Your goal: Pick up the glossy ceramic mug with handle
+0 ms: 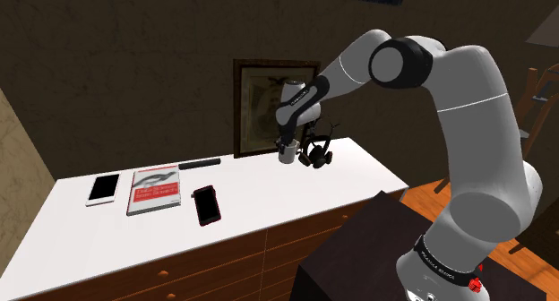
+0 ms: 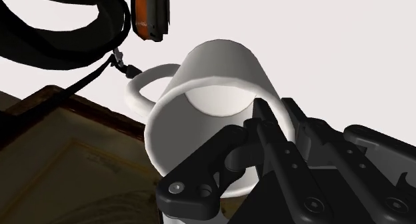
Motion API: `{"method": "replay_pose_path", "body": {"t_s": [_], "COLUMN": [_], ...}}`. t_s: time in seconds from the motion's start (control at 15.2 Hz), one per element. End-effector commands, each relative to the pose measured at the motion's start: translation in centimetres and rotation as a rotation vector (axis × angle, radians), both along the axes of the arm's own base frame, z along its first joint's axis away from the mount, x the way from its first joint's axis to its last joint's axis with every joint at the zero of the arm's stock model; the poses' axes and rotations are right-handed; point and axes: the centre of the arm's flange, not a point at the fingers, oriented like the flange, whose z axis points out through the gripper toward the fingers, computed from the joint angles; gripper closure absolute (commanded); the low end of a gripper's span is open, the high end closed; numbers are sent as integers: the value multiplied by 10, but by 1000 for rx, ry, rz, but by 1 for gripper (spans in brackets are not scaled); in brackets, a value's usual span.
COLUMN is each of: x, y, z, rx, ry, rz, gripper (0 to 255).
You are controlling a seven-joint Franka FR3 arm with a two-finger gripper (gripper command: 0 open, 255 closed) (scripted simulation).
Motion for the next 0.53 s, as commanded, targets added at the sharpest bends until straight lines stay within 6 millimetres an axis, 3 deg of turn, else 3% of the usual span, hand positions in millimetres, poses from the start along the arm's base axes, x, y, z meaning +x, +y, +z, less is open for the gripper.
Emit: {"method": "replay_pose_path", "body": {"t_s": [0.0,0.33,0.46], "x": [0,0,0], "y": [0,0,0], "z": [11,37,38], "rx": [0,0,0], "ry": [0,0,0], "rz": [0,0,0], "gripper": [255,255,255]}}
